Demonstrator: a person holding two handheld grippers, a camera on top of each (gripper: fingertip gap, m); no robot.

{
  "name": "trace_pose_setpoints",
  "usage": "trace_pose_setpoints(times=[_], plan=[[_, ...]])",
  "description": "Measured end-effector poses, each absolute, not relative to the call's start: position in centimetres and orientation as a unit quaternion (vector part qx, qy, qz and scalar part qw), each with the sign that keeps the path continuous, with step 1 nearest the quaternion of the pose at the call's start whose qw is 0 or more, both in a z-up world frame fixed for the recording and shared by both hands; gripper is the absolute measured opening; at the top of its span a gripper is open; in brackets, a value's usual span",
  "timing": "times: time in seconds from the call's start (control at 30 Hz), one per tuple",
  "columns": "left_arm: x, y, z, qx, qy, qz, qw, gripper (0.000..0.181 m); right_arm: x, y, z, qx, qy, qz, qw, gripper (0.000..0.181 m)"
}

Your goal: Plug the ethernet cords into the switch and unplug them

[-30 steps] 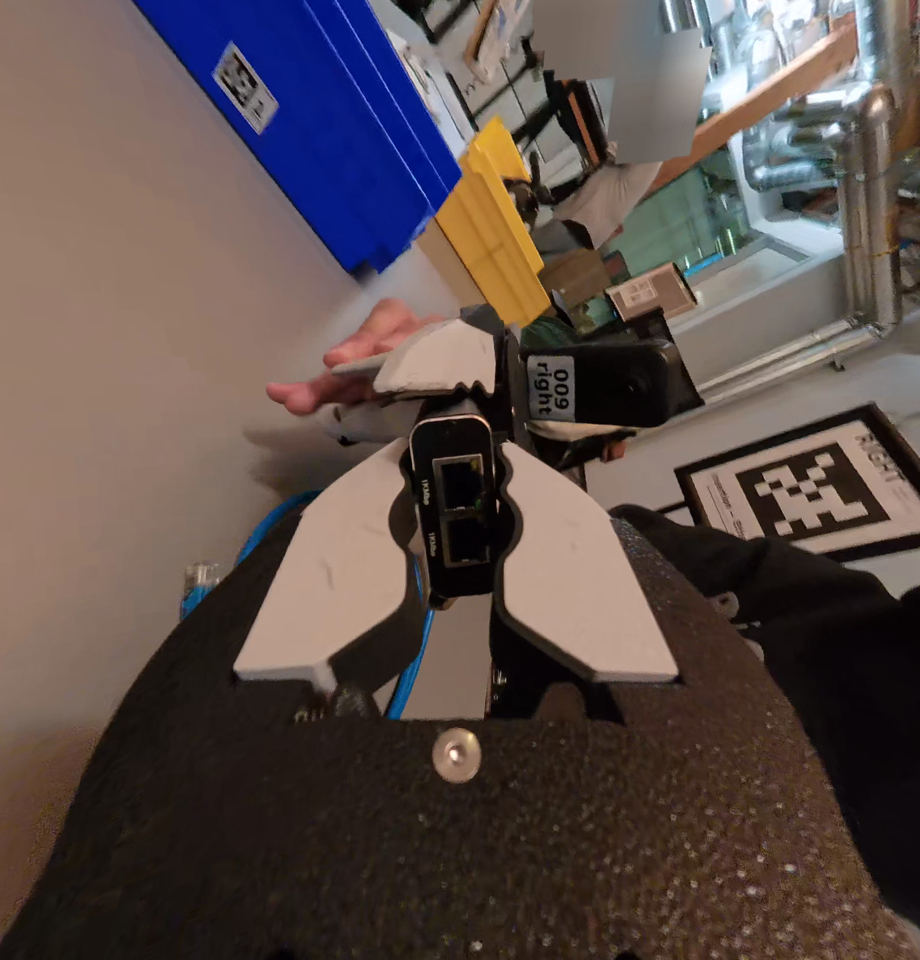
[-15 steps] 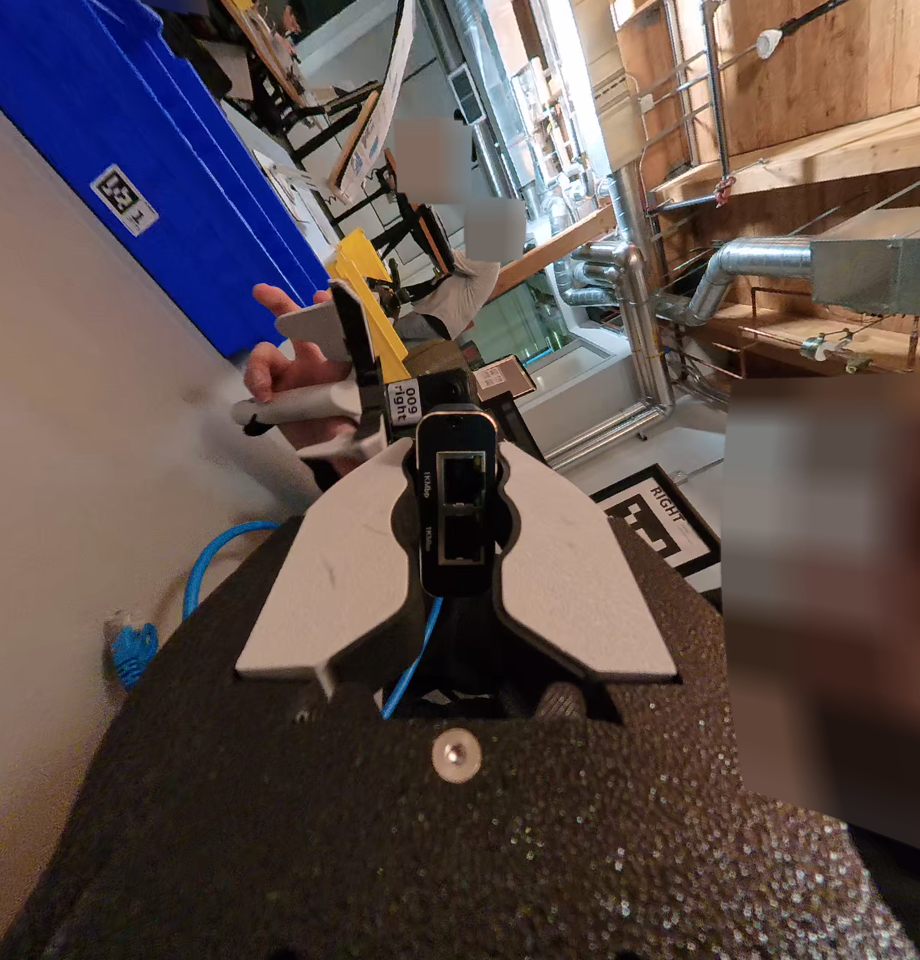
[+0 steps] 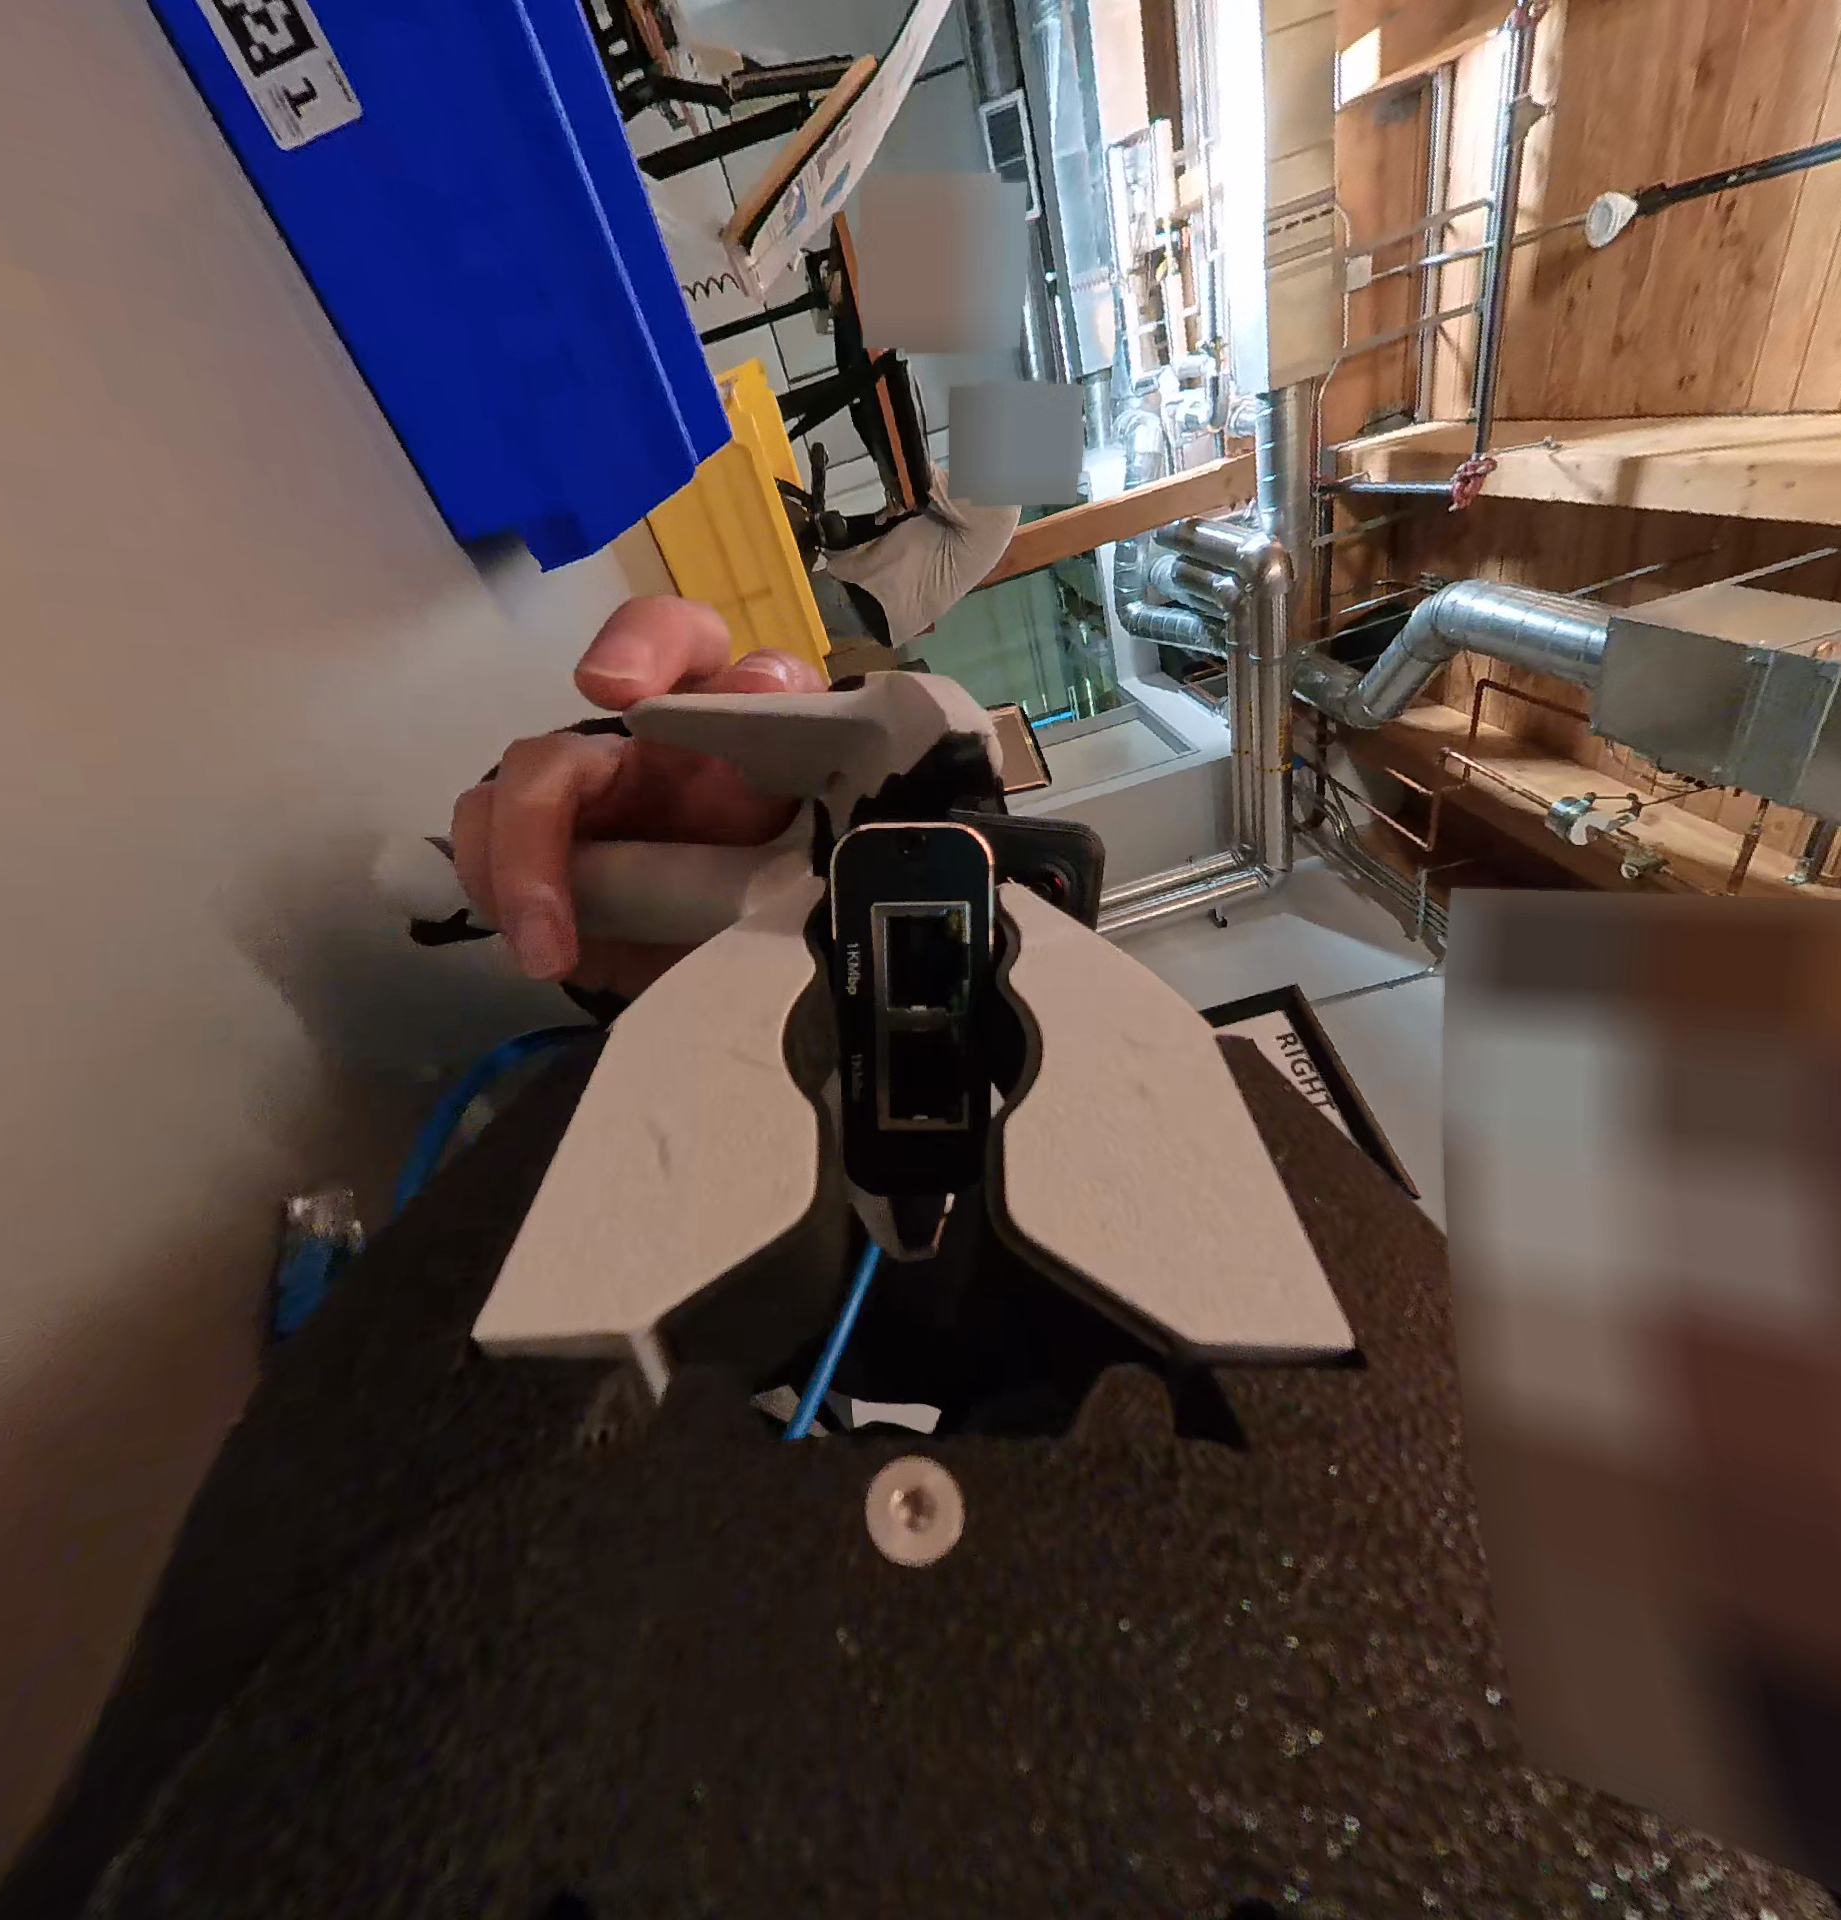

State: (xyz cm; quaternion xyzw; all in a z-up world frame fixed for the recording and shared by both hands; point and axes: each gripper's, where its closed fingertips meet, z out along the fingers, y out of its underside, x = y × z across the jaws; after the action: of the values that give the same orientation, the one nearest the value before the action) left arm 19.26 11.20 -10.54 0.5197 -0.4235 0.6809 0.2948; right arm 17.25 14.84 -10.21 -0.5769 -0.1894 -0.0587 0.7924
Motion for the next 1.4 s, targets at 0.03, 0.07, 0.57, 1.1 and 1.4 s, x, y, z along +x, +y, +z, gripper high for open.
trace_pose_setpoints(times=[0.03,0.07,0.57,1.1,1.4], plan=[[19.4,11.3,-10.7,0.524,-0.422,0.68,0.291,0.025,17.4,15.0,-10.5,-0.587,-0.183,-0.052,0.787,0.075],[19.6,11.5,-10.9,0.529,-0.414,0.681,0.29,0.025,17.6,15.1,-10.8,-0.598,-0.173,-0.044,0.781,0.075],[20.0,12.6,-11.7,0.547,-0.41,0.681,0.261,0.025,18.1,15.8,-11.7,-0.642,-0.137,-0.016,0.754,0.074],[20.6,13.5,-12.6,0.572,-0.397,0.677,0.239,0.031,18.0,16.3,-12.4,-0.665,-0.104,0.092,0.734,0.075],[19.4,13.4,-12.3,0.549,-0.407,0.68,0.266,0.028,17.5,15.7,-11.7,-0.65,-0.127,0.088,0.744,0.074]])
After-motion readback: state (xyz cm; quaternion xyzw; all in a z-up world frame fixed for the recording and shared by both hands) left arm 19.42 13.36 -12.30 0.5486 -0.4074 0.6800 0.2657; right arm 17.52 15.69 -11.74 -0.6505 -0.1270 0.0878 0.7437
